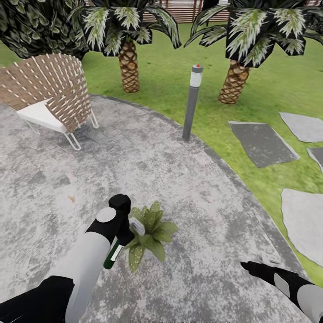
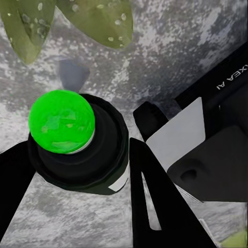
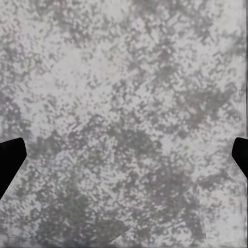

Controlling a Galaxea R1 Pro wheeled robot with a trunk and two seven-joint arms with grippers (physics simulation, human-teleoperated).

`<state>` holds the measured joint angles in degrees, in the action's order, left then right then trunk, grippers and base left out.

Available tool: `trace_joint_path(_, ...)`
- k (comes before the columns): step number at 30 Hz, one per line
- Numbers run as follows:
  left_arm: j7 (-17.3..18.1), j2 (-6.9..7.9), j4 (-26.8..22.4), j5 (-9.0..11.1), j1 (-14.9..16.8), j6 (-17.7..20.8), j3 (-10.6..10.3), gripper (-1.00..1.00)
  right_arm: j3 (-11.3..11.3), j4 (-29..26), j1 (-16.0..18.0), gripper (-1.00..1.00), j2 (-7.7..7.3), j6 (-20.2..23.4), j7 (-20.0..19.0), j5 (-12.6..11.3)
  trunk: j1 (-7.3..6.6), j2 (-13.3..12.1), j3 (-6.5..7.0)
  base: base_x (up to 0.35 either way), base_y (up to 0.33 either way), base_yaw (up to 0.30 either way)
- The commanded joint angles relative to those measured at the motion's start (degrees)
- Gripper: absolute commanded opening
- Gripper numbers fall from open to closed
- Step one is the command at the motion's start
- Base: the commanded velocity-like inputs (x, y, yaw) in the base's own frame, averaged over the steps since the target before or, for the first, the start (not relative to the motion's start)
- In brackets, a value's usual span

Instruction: Pick up the pesticide atomizer in the garden and spray insectifuge to fully cover both potted plants in the garden.

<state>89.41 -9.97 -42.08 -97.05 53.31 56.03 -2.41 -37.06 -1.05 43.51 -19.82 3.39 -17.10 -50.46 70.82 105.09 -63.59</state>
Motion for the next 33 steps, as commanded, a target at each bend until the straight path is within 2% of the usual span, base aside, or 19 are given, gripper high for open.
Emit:
trace_joint_path(1,0.59,-0.02,-0.02,-0.59,0.03,0.57,-0.05,-1.00,-0.38,-0.11,-0.01,1.00,-0.05,0.31,-0.12,-0.61,-0.02,0.02,-0.06,-0.150,-0.234,0.231)
trace_joint_path(15,0.59,-0.02,-0.02,-0.59,0.03,0.60,-0.05,-1.00,-0.38,-0.09,-0.01,1.00,-0.05,0.32,-0.12,-0.61,-0.02,0.02,-0.36,-0.026,-0.041,0.193)
trace_joint_path(21,0.59,-0.02,-0.02,-0.59,0.03,0.61,-0.05,-1.00,-0.38,-0.11,-0.01,1.00,-0.05,0.33,-0.12,-0.61,-0.02,0.02,-0.36,0.000,-0.279,0.044)
trace_joint_path(33,0.59,-0.02,-0.02,-0.59,0.03,0.64,-0.05,-1.00,-0.38,-0.10,-0.01,1.00,-0.05,0.31,-0.12,-0.61,-0.02,0.02,-0.36,0.000,-0.320,0.233)
